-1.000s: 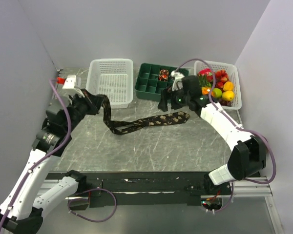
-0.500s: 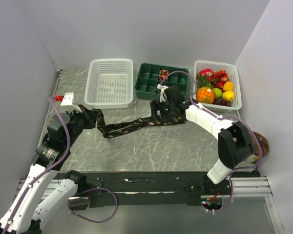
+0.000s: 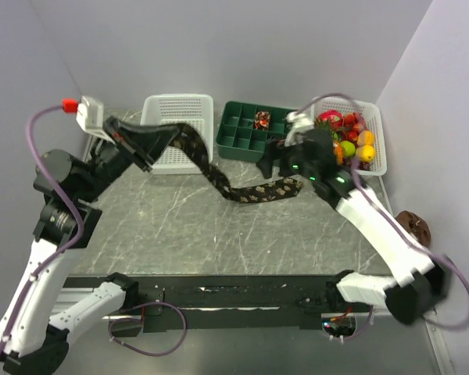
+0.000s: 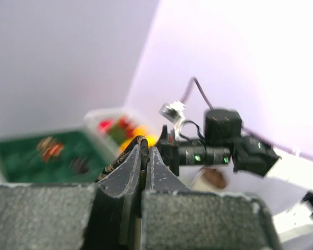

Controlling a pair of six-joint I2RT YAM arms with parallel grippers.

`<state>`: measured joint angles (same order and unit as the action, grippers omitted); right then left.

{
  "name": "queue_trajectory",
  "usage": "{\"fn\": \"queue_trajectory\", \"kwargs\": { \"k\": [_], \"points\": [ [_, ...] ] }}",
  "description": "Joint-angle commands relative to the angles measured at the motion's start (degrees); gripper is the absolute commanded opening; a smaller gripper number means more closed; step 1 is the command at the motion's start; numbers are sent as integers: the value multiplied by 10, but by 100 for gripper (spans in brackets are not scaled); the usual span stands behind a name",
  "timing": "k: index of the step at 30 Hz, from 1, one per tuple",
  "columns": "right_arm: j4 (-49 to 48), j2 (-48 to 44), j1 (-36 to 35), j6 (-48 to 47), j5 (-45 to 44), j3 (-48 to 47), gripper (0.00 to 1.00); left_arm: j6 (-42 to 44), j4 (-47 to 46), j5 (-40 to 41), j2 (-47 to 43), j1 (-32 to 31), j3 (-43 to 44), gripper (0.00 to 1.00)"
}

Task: Roll the ties
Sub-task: Flatten out the tie at the center of the board.

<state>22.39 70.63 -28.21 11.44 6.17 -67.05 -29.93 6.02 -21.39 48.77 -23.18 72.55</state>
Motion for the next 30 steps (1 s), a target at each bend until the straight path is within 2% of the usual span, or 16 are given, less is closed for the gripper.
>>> {"fn": "queue_trajectory", "kwargs": {
  "k": [1, 5, 6, 8, 13, 15, 16, 17, 19, 20, 22, 26, 30],
  "points": [
    [-38, -116, 9, -1, -24, 8, 93, -100, -157, -42, 74, -45, 71, 1],
    [-13, -146, 11, -7, -28, -5, 93, -91, -182, 22, 141, -129, 174, 1],
    [-10, -152, 11, -9, -26, -5, 93, -92, -178, 31, 156, -136, 226, 1],
    [-18, -170, 10, -16, 4, 2, 93, -108, -144, 68, 190, -139, 272, 1],
    [-59, -209, -9, -65, 101, 34, 91, -95, -124, 150, 227, -140, 333, 1],
    [-74, -209, -52, -89, 124, 45, 84, -91, -98, 172, 245, -141, 358, 1],
    [-79, -204, -70, -96, 127, 45, 76, -87, -92, 173, 251, -141, 364, 1],
    [-81, -201, -87, -102, 127, 44, 54, -86, -85, 182, 256, -140, 375, 1],
    [-90, -202, -123, -107, 109, 47, 27, -80, -62, 198, 270, -140, 384, 1],
    [-114, -206, -129, -104, 104, 53, 9, -78, -62, 212, 272, -141, 387, 1],
    [-139, -218, -142, -95, 128, 70, 1, -72, -42, 239, 273, -141, 382, 1],
    [-156, -185, -186, -93, 140, 62, 0, -79, -55, 266, 273, -140, 357, 1],
    [-286, -131, -263, -78, 34, 105, 0, -101, -66, 254, 284, -142, 356, 1]
  ]
}}
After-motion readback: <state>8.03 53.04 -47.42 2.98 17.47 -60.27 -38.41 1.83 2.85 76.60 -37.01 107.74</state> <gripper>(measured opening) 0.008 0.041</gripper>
